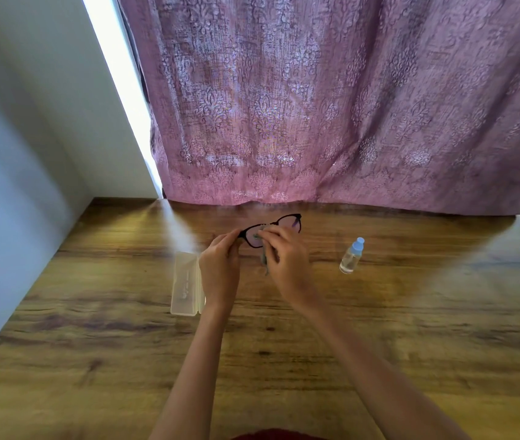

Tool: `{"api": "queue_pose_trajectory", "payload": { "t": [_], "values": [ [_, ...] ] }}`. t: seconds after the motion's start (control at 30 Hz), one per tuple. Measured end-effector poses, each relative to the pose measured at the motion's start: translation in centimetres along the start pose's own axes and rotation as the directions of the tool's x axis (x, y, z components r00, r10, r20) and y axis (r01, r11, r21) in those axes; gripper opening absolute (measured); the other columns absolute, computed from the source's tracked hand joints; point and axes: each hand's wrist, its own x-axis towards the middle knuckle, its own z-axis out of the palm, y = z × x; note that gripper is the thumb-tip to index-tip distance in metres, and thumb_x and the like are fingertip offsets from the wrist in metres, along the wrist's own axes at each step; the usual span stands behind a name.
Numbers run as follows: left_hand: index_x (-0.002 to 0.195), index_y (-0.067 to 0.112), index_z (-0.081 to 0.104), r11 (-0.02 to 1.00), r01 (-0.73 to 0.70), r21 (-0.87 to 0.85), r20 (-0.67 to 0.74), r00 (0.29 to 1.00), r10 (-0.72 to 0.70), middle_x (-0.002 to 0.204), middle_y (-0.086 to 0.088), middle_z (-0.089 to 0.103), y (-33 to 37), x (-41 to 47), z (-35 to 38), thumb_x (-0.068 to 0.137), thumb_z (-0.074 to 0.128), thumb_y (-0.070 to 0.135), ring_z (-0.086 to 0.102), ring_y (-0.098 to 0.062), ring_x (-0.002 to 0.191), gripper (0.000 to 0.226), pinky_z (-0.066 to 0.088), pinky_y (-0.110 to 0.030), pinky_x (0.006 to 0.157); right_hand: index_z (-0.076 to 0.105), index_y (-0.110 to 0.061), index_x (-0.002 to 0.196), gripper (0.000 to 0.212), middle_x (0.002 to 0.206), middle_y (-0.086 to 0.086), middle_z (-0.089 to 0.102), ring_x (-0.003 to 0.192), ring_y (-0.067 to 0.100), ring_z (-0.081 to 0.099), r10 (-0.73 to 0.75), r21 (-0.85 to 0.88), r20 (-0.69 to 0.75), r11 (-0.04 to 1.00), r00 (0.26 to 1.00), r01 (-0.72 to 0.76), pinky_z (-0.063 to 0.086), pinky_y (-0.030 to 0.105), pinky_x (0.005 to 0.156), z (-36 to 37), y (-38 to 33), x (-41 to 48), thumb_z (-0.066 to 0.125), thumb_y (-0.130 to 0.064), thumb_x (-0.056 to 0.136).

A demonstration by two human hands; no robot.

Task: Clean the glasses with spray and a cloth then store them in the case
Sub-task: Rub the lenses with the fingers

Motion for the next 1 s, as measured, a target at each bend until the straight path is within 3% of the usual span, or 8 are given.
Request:
{"api": "queue_pose_trajectory", "payload": {
  "t": [0.27,0.47,0.63,0.77,0.87,1.0],
  "values": [
    [0.106,0.005,0.072,1.000,-0.022,-0.015,0.007,1.000,0.022,0.098,-0.008,0.073,0.1,-0.2,0.4,0.087,0.060,0.002,0.069,-0.020,0.082,0.022,0.057,-0.037,0.072,0.069,0.003,0.107,0.027,0.101,0.011,0.066,0.095,0.024,0.061,-0.148,-0.062,0.118,0.986,0.982,0.156,0.049,0.027,0.086,0.3,-0.6,0.3,0.068,0.007,0.080],
    [0.105,0.007,0.072,0.997,0.071,-0.040,-0.030,0.997,-0.072,0.097,-0.006,0.073,0.0,0.2,0.4,0.084,0.060,-0.003,0.067,-0.019,0.084,0.027,0.046,-0.020,0.073,0.067,0.005,0.111,0.030,0.107,0.014,0.064,0.100,0.029,0.061,-0.070,-0.084,0.094,0.993,0.993,0.078,0.052,0.036,0.088,-0.4,0.2,0.9,0.066,0.009,0.081],
    [0.105,0.004,0.072,0.997,0.052,-0.053,-0.038,0.998,-0.054,0.098,-0.008,0.073,0.1,0.1,0.6,0.083,0.060,-0.005,0.062,-0.009,0.081,0.026,0.040,-0.005,0.073,0.069,0.002,0.108,0.028,0.101,0.011,0.067,0.095,0.025,0.062,-0.151,-0.086,0.129,0.983,0.980,0.163,0.053,0.035,0.086,-0.3,-0.3,-0.1,0.067,0.006,0.081],
    [0.105,0.007,0.072,0.998,0.015,-0.068,-0.019,1.000,-0.017,0.098,-0.006,0.073,0.3,-0.2,0.7,0.086,0.060,-0.002,0.064,-0.010,0.079,0.024,0.051,-0.023,0.072,0.069,0.003,0.109,0.030,0.101,0.011,0.070,0.097,0.026,0.062,-0.151,-0.055,0.119,0.986,0.981,0.158,0.053,0.033,0.086,0.1,-0.9,0.8,0.069,0.007,0.079],
    [0.106,0.006,0.072,0.996,0.034,-0.081,-0.030,0.999,-0.037,0.098,-0.005,0.073,0.1,0.0,0.5,0.084,0.060,-0.004,0.067,-0.015,0.082,0.026,0.053,-0.028,0.073,0.062,-0.003,0.119,0.033,0.099,0.007,0.069,0.096,0.021,0.059,-0.048,-0.009,0.061,0.999,0.997,0.049,0.049,0.026,0.083,-0.1,-0.6,1.3,0.064,0.001,0.087],
    [0.107,0.004,0.071,0.996,0.060,-0.070,-0.041,0.997,-0.063,0.098,-0.006,0.073,-0.4,0.1,0.4,0.083,0.059,-0.007,0.068,-0.019,0.084,0.029,0.055,-0.034,0.076,0.063,-0.006,0.115,0.026,0.095,0.004,0.068,0.093,0.017,0.059,-0.021,-0.027,0.025,0.999,0.999,0.022,0.052,0.032,0.079,-0.2,0.2,0.6,0.061,-0.002,0.090]
  ]
}}
